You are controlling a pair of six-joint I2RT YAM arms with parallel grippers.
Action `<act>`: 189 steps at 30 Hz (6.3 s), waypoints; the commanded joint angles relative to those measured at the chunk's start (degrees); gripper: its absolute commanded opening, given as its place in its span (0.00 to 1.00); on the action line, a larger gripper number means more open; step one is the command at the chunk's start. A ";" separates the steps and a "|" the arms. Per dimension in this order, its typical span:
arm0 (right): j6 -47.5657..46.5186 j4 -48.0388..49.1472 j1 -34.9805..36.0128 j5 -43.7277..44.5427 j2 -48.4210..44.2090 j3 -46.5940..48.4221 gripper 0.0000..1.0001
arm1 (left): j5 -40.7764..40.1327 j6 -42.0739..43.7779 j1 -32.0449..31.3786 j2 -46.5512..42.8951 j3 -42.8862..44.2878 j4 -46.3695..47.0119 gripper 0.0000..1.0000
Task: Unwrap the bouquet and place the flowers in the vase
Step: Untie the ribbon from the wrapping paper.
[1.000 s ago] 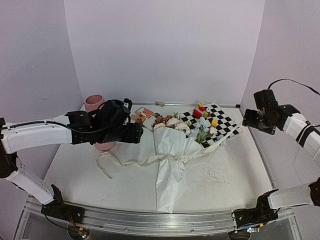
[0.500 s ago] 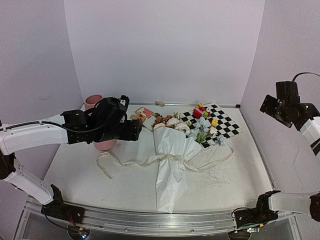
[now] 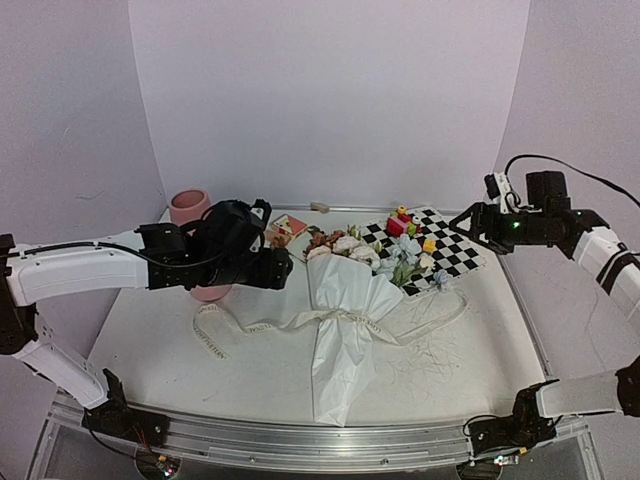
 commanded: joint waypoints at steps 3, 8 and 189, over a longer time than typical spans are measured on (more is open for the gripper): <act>0.27 13.79 2.40 -23.51 1.38 -7.04 0.76 | 6.53 2.22 -0.55 3.03 2.03 6.01 0.78; -4.80 18.34 13.34 -14.20 1.12 -9.61 0.74 | 8.74 2.98 -1.21 5.27 2.91 8.50 0.78; -2.09 30.27 36.87 37.90 17.40 -21.08 0.00 | 5.66 1.32 -1.18 20.44 -0.40 12.06 0.06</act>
